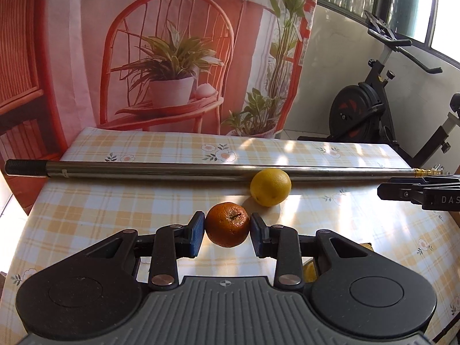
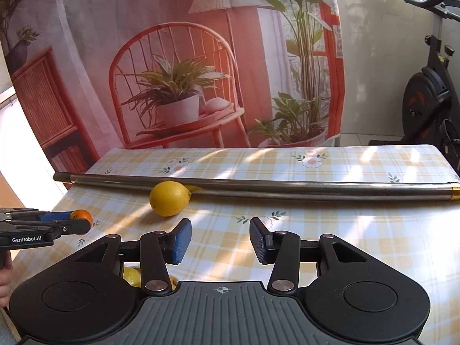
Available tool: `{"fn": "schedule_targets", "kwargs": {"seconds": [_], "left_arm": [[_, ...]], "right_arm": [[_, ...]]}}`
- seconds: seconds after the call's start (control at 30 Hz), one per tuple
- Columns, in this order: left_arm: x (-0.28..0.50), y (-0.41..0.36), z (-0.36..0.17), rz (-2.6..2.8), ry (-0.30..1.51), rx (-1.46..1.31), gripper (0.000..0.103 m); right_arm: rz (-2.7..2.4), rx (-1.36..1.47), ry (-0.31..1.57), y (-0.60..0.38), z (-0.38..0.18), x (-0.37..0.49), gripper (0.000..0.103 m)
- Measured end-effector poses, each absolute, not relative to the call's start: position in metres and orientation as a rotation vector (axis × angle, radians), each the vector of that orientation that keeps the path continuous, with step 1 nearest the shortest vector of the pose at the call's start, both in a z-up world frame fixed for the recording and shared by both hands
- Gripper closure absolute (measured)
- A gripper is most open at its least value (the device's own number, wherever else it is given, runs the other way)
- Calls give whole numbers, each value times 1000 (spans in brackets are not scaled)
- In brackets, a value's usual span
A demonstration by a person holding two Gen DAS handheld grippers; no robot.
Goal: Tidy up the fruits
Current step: 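Grasp the small tangerine with the left gripper while the right gripper grasps the lemon, then carry the tangerine with the left gripper while the right gripper carries the lemon over the plate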
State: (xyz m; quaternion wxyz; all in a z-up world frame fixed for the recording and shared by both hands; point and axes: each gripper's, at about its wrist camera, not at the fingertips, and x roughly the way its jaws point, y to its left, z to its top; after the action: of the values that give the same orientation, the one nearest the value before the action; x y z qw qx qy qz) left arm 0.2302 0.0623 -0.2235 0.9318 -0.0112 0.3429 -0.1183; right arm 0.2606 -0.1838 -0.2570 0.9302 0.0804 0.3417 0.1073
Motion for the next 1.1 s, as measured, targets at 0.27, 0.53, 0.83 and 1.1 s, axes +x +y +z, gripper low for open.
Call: {"fn": "schedule_targets", "kwargs": {"seconds": [0.27,0.53,0.83,1.1], "left_arm": [[233,95,-220,-175,672,-127,67],[232,120,-224,-131,661,-179,67],[237,130,-233,-117,674,-197,67],[240,128,-237,-122,686,-193,67]], "right_arm": [[293,24,706,-121,-245,300,61],[257,52,776,-79,-262,358,57],[117,110,885,-68,-304,401,42],[88,206,938,-68,-321,413,42]]}}
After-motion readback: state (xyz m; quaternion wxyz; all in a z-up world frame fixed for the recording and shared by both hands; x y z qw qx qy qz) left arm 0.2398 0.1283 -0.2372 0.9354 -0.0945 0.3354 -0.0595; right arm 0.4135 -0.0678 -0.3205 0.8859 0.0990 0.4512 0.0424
